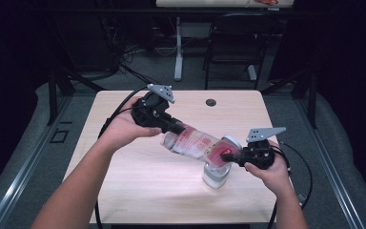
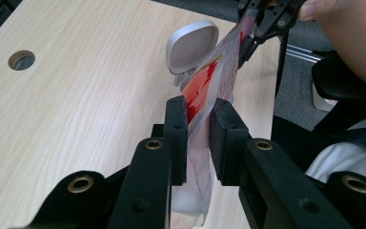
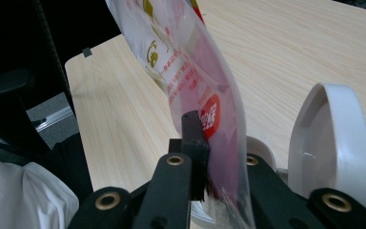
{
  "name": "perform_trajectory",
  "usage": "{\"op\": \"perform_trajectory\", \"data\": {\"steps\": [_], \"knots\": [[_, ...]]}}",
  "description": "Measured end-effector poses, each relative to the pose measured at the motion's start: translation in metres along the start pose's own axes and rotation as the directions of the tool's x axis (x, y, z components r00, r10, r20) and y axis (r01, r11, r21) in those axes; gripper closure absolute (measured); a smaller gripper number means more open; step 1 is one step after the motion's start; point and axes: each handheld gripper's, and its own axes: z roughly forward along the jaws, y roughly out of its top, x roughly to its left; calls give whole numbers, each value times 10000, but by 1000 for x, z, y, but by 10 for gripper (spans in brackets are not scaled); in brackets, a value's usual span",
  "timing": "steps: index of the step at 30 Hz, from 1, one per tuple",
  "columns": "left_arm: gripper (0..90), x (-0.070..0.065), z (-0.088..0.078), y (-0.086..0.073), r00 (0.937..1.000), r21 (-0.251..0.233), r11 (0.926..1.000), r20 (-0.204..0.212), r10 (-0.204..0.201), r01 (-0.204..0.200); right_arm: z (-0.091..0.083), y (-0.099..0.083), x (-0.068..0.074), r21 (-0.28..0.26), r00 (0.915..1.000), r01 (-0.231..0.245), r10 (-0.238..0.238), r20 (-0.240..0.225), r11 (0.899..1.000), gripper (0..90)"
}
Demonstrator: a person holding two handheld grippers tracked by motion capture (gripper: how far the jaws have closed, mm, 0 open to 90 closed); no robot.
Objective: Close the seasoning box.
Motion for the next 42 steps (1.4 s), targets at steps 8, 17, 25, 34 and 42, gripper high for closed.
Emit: {"op": "perform_trajectory", "data": {"steps": [8, 17, 25, 34, 42], "knots": [[787, -1, 3, 2, 10000, -31, 10000, 49, 9, -9, -1, -1, -2, -6, 9999, -59, 59, 88, 10000, 889], [788, -1, 6, 7, 9999, -42, 9999, 50, 96, -96, -6, -2, -5, -124, 9996, -145, 147, 221, 9998, 888], [789, -3, 9, 10, 9998, -69, 9998, 59, 165, -165, -9, -4, -8, -181, 9986, -263, 271, 464, 9995, 886], [790, -5, 9, 12, 9997, -19, 9997, 5, 235, -235, -10, -4, -9, -398, 9972, -399, 423, 624, 9984, 885], [791, -6, 6, 12, 9995, 19, 9996, -65, 295, -295, -7, -3, -10, -430, 9973, -385, 412, 616, 9983, 884]]}}
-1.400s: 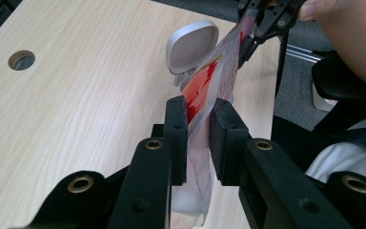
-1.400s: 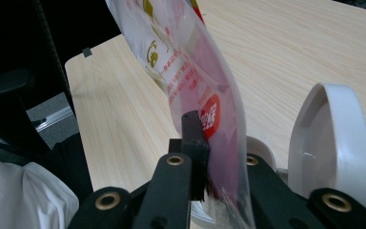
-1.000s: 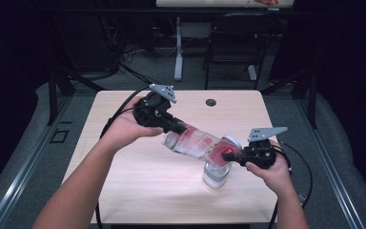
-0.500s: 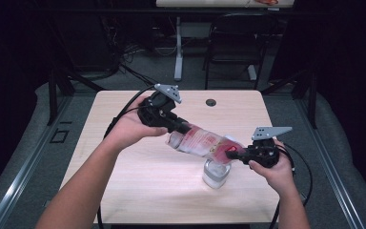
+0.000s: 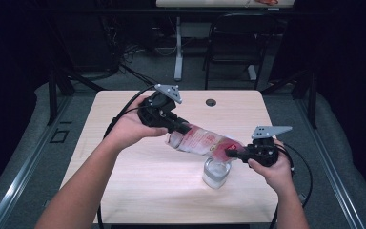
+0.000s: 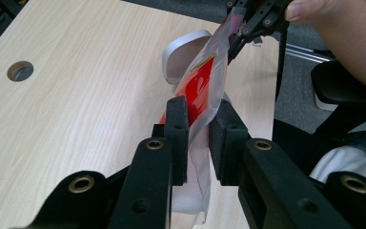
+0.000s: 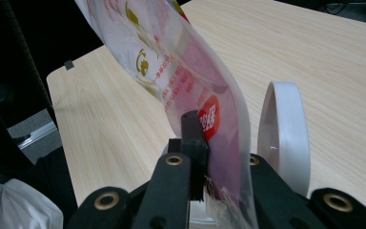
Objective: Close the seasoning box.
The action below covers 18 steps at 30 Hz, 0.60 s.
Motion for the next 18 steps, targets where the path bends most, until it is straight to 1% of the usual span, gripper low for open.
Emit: {"op": "perform_trajectory", "data": {"steps": [6, 7, 13, 15, 18], "knots": [[790, -1, -2, -1, 10000, 20, 10000, -43, -20, 21, 3, 1, 1, -1, 9999, 16, -16, -104, 10000, 883], [791, -1, -3, -2, 10000, 28, 10000, -52, -27, 27, 4, 1, 2, -47, 9999, -36, 36, -132, 10000, 883], [791, 0, -5, -3, 10000, 22, 10000, -74, 14, -14, 9, 1, 4, 70, 9996, 38, -36, -289, 10000, 883], [790, -1, -6, -4, 9999, -4, 10000, -92, -48, 48, 10, 1, 4, 96, 9994, 73, -70, -326, 9999, 883], [791, -1, -7, -5, 10000, 14, 10000, -71, -39, 39, 12, 2, 5, 105, 9993, 63, -59, -372, 9999, 883]]}}
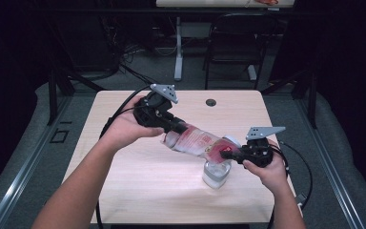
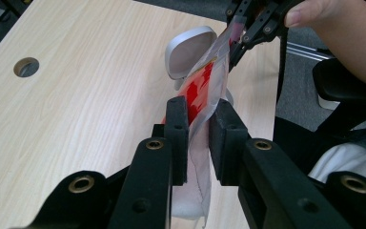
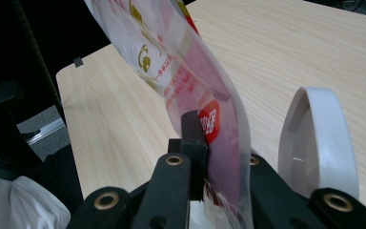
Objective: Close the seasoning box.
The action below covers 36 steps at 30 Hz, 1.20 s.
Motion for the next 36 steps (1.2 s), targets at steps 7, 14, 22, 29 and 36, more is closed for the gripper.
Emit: {"op": "perform_trajectory", "data": {"steps": [7, 14, 22, 29, 36], "knots": [[791, -1, -2, -2, 10000, -3, 10000, -52, -59, 59, 3, 1, 2, 69, 9999, 26, -25, -122, 10000, 883], [791, -1, -1, -2, 10000, -7, 10000, -33, -58, 58, 5, 1, 2, 188, 9997, 95, -91, -227, 9998, 884], [791, 0, -1, -1, 10000, -39, 10000, -17, -89, 89, 2, 1, 2, 238, 9996, 127, -122, -238, 9996, 885], [792, 1, 1, 0, 10000, -89, 9999, 33, -67, 67, 0, 1, 2, 211, 9997, 104, -100, -228, 9997, 885], [792, 0, 2, 0, 10000, -66, 9999, 34, -78, 79, 0, 0, 1, 162, 9999, 47, -44, -165, 9999, 885]]}}
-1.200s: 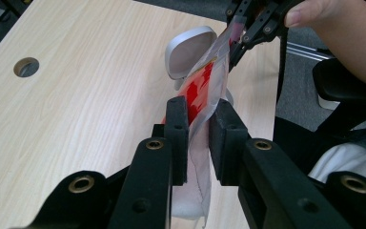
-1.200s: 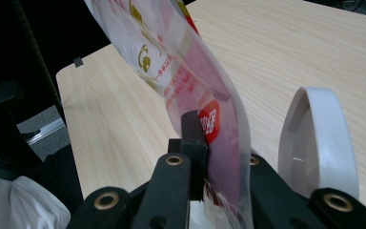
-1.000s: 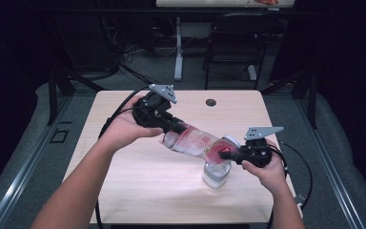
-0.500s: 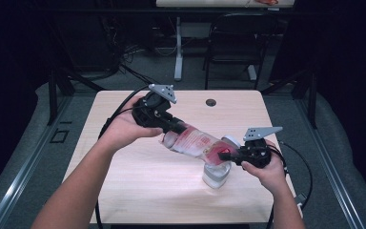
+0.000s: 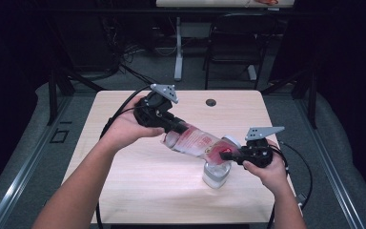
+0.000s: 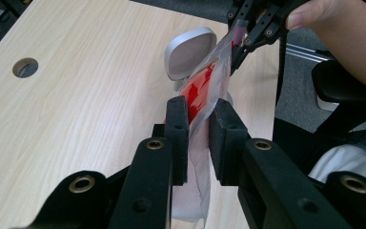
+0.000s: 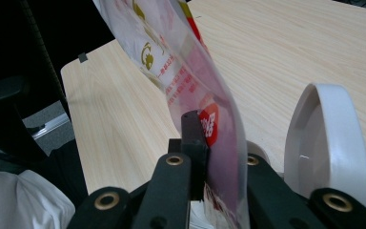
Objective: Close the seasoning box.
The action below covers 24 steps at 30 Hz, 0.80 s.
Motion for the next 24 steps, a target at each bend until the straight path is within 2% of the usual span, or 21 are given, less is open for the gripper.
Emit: {"op": "perform_trajectory", "data": {"steps": [19, 24], "knots": [[792, 1, 0, 0, 10000, 25, 10000, -42, 13, -13, 1, 0, 0, 33, 10000, 23, -23, 40, 10000, 886], [792, 1, -1, -3, 10000, -73, 10000, -31, -16, 16, 0, 0, 1, -107, 10000, 39, -39, 24, 9999, 887]]}}
